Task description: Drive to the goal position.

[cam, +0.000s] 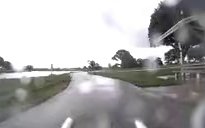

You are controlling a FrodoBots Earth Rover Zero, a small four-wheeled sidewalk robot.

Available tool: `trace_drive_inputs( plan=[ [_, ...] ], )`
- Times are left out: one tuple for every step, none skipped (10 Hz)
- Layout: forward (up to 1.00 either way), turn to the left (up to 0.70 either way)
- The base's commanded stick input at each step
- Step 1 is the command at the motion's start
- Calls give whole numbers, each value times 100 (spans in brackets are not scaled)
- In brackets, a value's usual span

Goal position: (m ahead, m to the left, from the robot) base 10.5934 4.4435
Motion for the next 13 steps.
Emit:
trace_drive_inputs(
  plan=[
    [100, 0],
    [100, 0],
    [100, 2],
    [100, 38],
    [100, 36],
    [100, 31],
    [100, 27],
    [100, 0],
    [100, 0],
    [100, 0],
    [100, 0],
    [100, 0],
    [100, 0]
  ],
)
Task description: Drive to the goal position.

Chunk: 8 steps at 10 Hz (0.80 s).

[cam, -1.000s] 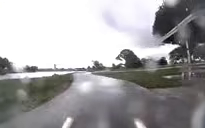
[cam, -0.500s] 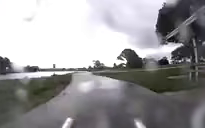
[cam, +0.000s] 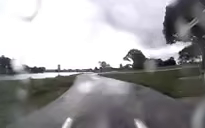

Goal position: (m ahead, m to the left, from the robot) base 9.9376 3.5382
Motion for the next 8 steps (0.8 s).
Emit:
trace_drive_inputs(
  plan=[
    [100, 0],
    [100, 2],
    [100, 15],
    [100, 28],
    [100, 35],
    [100, 6],
    [100, 0],
    [100, 0]
  ],
)
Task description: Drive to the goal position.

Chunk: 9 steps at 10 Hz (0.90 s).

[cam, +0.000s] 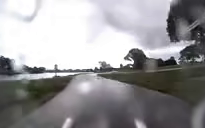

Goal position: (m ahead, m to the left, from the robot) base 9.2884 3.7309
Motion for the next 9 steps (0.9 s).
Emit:
trace_drive_inputs(
  plan=[
    [100, 0],
    [100, 0],
    [100, 0],
    [100, 0],
    [100, 0],
    [100, 0],
    [100, 0],
    [100, 0],
    [100, 0]
  ],
)
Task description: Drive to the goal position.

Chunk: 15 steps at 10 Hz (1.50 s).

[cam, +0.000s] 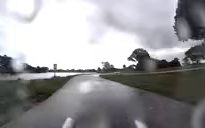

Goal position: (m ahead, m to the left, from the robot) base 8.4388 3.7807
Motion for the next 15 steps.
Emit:
trace_drive_inputs(
  plan=[
    [100, 0],
    [100, 0],
    [100, 0],
    [100, 5],
    [100, 38],
    [100, 8],
    [100, 0],
    [100, 0],
    [100, 0],
    [100, 2],
    [100, 40],
    [100, 40],
    [100, 3],
    [100, 0],
    [100, 0]
  ],
)
